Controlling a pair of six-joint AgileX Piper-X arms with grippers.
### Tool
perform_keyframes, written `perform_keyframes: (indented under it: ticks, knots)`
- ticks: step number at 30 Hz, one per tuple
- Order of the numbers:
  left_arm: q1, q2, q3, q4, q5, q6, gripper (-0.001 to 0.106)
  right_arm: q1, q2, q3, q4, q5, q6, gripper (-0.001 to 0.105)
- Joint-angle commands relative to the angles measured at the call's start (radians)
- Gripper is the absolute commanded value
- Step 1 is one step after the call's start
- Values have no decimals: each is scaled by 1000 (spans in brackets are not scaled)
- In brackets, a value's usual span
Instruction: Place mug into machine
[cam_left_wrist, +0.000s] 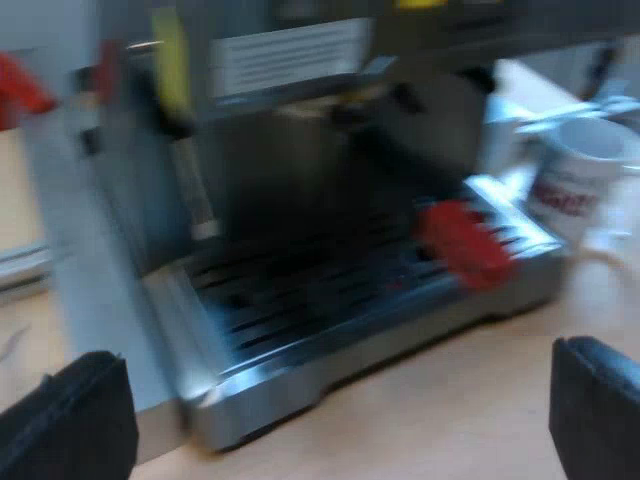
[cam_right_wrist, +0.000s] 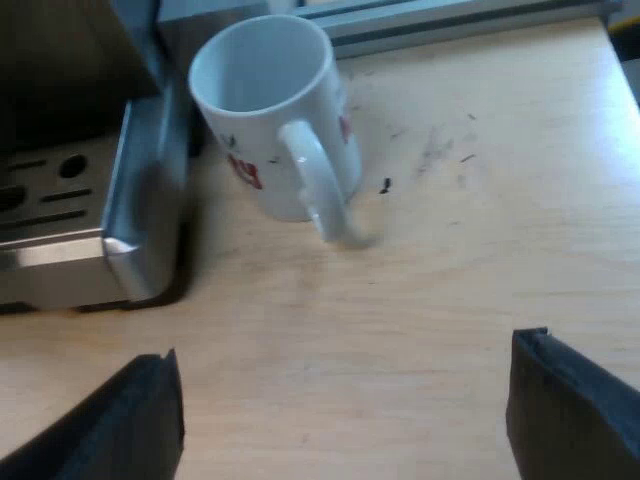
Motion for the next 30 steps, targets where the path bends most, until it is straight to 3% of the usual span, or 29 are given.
perform_keyframes:
  ticks: [1, 7, 9, 17, 21, 30]
  knots:
    - [-83, -1, -6, -55, 38, 21, 85, 25, 43, -27, -26, -55, -13, 69]
    - [-201, 48, 26, -138, 80, 21, 85, 138, 103, -29, -44, -53, -101, 69]
    - [-257, 75, 71, -217, 123, 21, 85, 177, 114, -29, -66, -17, -128, 69]
    - [-313, 118, 233, -455, 130, 21, 85, 221, 115, -11, -93, 106, -132, 69]
    - [-313, 123, 326, -562, 130, 21, 85, 221, 118, 66, -166, 106, -132, 69]
    - [-313, 125, 396, -577, 130, 21, 85, 221, 122, 286, -510, 107, -132, 69]
